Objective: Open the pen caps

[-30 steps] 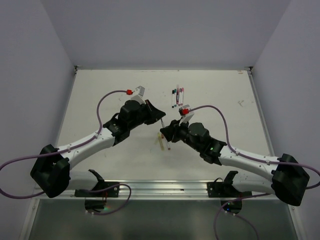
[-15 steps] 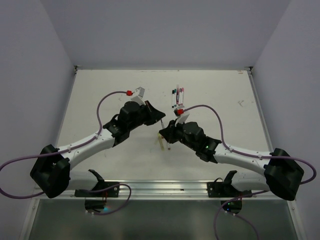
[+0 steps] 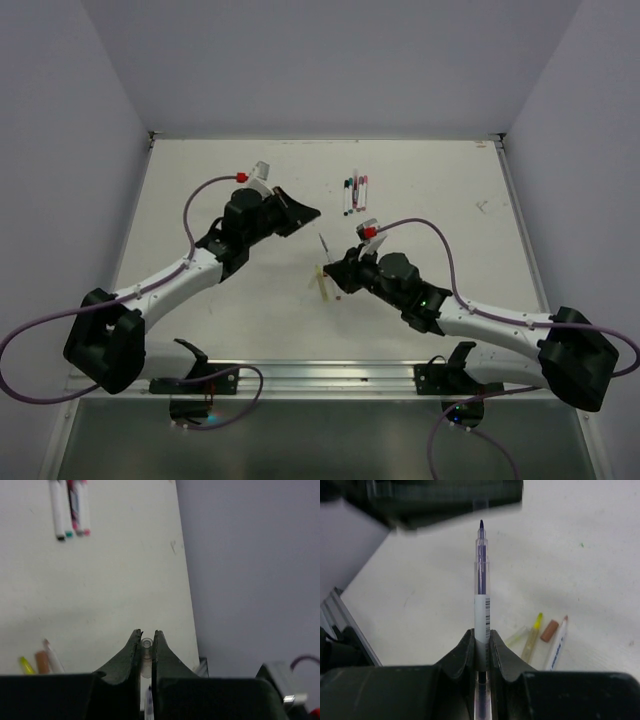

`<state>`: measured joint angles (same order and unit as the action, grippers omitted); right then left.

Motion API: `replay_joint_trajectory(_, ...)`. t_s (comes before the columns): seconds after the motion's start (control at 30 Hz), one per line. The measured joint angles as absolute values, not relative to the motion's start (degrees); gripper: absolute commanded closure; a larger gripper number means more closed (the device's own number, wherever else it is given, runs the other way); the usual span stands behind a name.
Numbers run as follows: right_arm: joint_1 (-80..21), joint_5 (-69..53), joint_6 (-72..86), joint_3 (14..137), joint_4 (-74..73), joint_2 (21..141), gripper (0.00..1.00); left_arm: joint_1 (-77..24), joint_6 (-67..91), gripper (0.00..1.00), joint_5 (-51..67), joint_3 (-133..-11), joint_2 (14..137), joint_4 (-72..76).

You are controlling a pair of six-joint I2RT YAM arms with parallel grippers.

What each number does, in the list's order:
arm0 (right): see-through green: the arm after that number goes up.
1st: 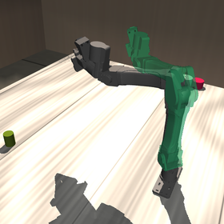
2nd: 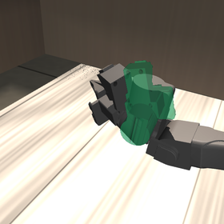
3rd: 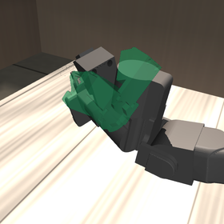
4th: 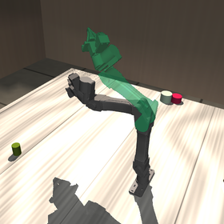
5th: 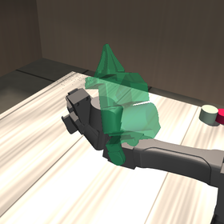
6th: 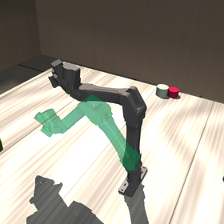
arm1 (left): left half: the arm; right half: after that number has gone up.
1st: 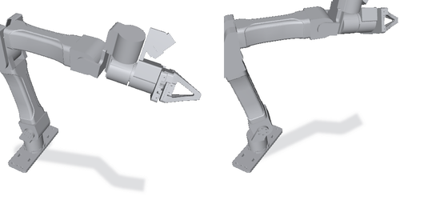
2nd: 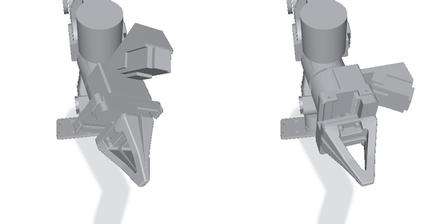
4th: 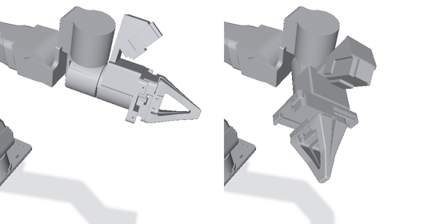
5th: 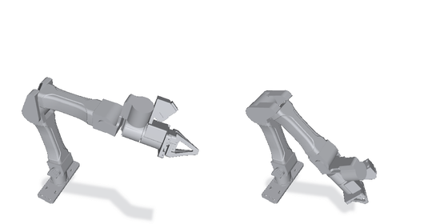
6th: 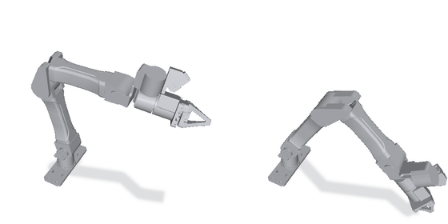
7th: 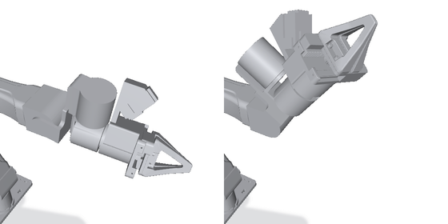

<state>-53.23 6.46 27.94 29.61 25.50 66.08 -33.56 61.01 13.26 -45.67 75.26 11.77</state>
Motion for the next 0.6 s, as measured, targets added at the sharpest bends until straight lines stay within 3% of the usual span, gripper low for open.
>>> replay_joint_trajectory(0.27,-53.95,4.19,26.24,23.86,20.01,64.79,1.0,-22.13,64.55,1.0,-2.46,-49.63,75.88,15.99)
replay_joint_trajectory(0.6,-54.41,5.52,27.64,27.79,16.16,66.94,1.0,-22.15,53.67,0.99,0.1,-55.77,78.37,7.53)
